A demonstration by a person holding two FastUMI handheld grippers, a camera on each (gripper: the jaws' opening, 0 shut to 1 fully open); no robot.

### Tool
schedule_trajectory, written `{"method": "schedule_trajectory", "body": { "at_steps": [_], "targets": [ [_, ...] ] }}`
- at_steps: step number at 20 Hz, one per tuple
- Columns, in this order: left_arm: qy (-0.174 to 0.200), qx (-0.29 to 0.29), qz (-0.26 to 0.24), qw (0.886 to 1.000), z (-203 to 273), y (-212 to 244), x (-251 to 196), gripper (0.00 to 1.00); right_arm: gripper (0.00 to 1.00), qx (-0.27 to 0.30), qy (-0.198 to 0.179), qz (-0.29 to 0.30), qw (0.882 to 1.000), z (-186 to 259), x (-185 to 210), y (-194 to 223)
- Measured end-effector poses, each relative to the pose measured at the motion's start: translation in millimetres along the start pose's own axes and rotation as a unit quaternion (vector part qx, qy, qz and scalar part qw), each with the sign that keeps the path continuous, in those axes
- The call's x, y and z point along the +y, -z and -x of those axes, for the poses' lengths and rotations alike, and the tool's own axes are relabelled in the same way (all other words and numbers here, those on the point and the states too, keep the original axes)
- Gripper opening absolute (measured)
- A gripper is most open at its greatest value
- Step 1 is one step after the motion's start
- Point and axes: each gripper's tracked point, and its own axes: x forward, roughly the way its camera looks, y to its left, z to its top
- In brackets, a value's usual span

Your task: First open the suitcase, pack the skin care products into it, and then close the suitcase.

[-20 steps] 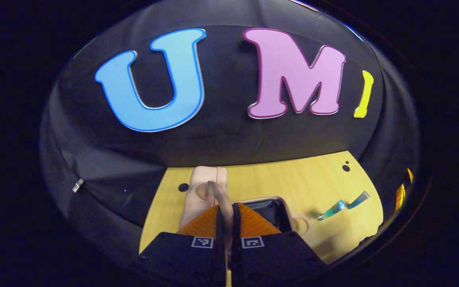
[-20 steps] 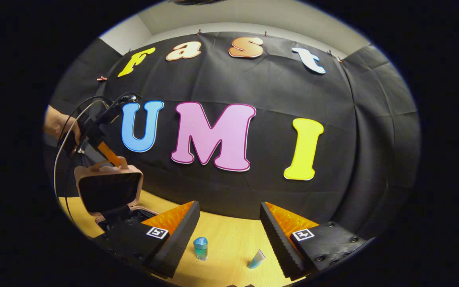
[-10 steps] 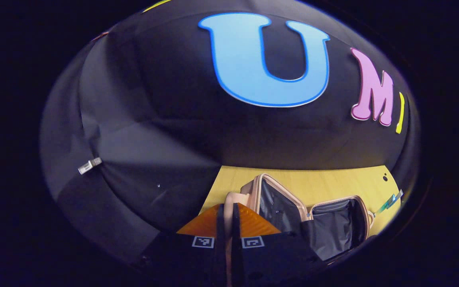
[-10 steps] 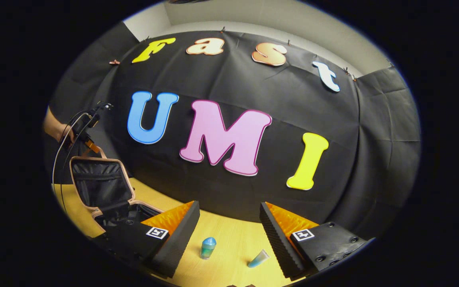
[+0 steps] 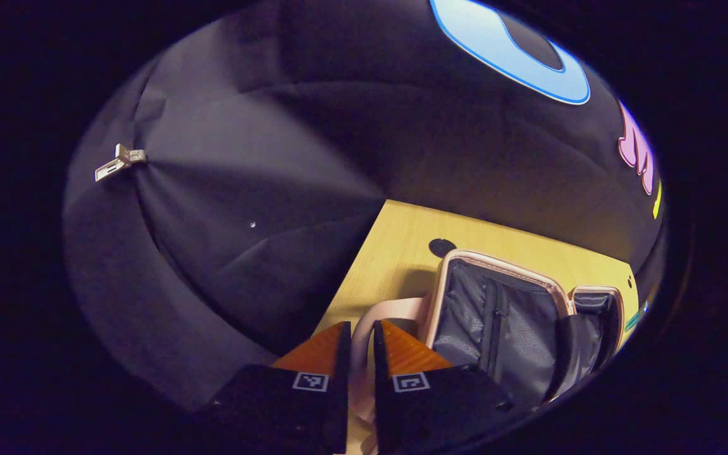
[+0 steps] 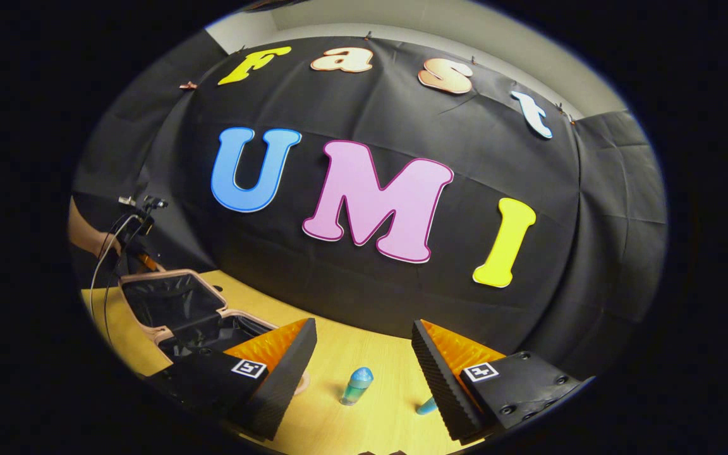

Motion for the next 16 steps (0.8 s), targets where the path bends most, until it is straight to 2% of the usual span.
{"method": "schedule_trajectory", "body": {
  "at_steps": [1,3,4,5,6,7,9,13,14,16],
  "targets": [
    [-0.008,-0.012,-0.003,1.000,7.8,-6.6,6.4,0.33,0.96,-0.002,0.002,0.001,1.000,-0.6,-1.5,-1.5],
    [-0.013,-0.052,-0.008,0.999,34.0,-32.9,10.8,0.46,0.96,-0.002,0.007,-0.001,1.000,-1.8,-8.2,-1.6],
    [-0.007,-0.082,-0.005,0.997,55.0,-47.8,0.8,0.63,0.96,0.002,0.009,-0.007,1.000,-3.2,-13.0,-0.4],
    [-0.002,-0.117,-0.001,0.993,77.0,-64.4,-10.3,0.73,0.96,0.005,0.012,-0.015,1.000,-3.2,-17.5,0.4],
    [0.009,-0.156,-0.001,0.988,108.6,-82.9,-25.1,0.96,0.96,0.006,0.018,-0.021,1.000,-4.5,-24.5,-0.4],
    [0.015,-0.197,-0.004,0.980,136.3,-103.1,-42.5,0.99,0.96,0.006,0.025,-0.026,0.999,-5.8,-31.6,-1.0],
    [0.024,-0.268,-0.011,0.963,194.8,-132.6,-76.0,0.98,0.96,0.004,0.035,-0.032,0.999,-9.1,-45.8,-4.8],
    [0.041,-0.353,-0.028,0.934,289.6,-149.2,-153.4,0.98,0.96,-0.005,0.049,-0.040,0.998,-8.1,-72.0,-15.3],
    [0.060,-0.358,-0.028,0.931,305.4,-145.1,-179.4,0.98,0.96,-0.010,0.051,-0.043,0.998,-6.4,-78.3,-17.6],
    [0.085,-0.337,-0.028,0.937,327.5,-119.7,-227.6,0.98,0.96,-0.014,0.055,-0.047,0.997,-4.3,-88.6,-22.2]
  ]
}}
